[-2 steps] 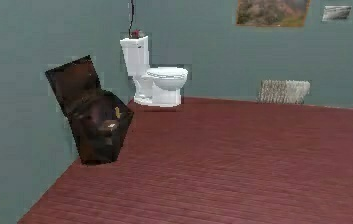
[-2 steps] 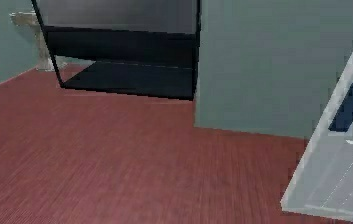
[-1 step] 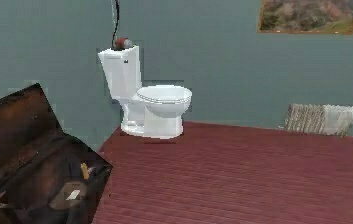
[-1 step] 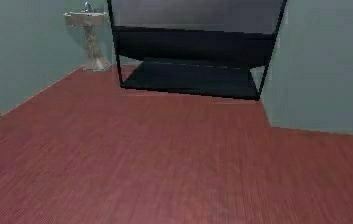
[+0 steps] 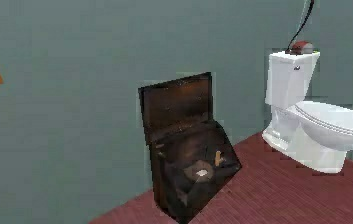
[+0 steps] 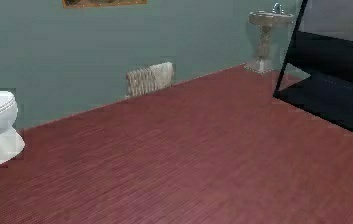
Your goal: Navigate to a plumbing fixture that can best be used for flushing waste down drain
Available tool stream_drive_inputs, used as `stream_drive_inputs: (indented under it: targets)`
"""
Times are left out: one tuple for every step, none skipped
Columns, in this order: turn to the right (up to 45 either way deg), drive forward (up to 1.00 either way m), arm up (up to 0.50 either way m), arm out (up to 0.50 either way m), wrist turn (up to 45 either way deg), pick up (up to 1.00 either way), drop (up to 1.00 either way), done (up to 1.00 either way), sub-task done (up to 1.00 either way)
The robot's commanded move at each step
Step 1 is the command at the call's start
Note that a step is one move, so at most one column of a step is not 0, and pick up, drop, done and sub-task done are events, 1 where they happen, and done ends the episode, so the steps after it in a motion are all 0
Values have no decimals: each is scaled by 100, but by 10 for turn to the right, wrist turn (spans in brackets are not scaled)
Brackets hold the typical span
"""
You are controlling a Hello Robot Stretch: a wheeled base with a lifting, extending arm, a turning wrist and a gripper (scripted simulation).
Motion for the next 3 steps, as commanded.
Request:
stream_drive_inputs:
  targets:
    - [-270, 0, 0, 0, 0, 0, 0, 0, 0]
    - [0, 15, 0, 0, 0, 0, 0, 0, 0]
    - [360, 0, 0, 0, 0, 0, 0, 0, 0]
